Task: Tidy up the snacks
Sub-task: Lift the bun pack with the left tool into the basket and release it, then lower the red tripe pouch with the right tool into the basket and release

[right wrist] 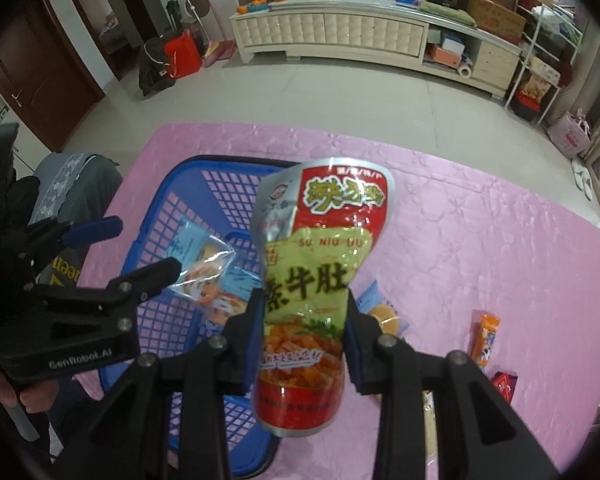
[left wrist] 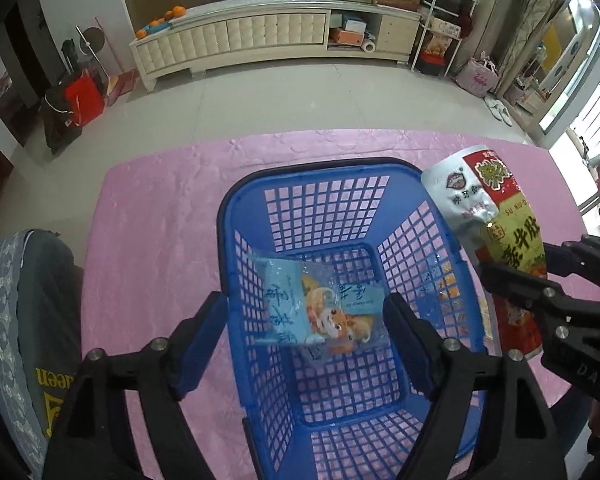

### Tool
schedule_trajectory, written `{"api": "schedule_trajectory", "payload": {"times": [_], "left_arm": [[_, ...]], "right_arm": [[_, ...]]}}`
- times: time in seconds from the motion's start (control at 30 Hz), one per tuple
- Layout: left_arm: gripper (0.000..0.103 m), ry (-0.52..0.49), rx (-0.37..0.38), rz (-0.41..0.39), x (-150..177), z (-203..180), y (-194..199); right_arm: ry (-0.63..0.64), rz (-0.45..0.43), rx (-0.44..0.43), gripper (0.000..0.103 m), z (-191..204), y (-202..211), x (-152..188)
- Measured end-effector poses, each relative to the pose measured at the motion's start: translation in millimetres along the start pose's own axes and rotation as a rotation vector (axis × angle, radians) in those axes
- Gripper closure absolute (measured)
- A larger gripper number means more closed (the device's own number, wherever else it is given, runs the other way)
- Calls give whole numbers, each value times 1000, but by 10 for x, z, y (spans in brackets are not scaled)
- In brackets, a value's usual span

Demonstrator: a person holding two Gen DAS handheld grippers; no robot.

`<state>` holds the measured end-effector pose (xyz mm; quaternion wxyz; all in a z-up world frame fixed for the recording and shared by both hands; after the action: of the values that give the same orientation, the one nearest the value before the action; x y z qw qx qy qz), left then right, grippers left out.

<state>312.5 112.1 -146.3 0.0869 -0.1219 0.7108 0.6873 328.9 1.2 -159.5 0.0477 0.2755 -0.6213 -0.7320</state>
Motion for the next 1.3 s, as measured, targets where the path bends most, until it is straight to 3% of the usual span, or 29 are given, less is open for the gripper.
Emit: {"api": "schedule_trajectory", "payload": {"times": [0.33,0.57,1.0,1.27,1.3], "left_arm": [[25,53,7,-49,253,255,436],[25,77,-1,-67,373,406,581],[25,121,-1,-27,419,704,203],[25,98,20,-10,429,702,-15],[25,98,24,-9,434,689,-33]], "right_arm": [[24,-47,-43,63,291,321,42],[32,-38,-87,62,511,271,-21],[25,89,-78,62,616,-415,-135],[55,132,15,61,557,-642,-192],[89,127,58,55,559,-641,-218]]}}
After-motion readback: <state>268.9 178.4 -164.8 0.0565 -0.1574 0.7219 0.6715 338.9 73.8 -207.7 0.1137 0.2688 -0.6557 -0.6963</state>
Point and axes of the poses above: each gripper's, at about its wrist camera, not at the fingertips, and y roughly against the way its jaws point, z to its left, x to its underside, the point moved 10 cm from there along -y, roughly the way its jaws point, and after that the axes turned 8 degrees about z, right-handed, at the moved point
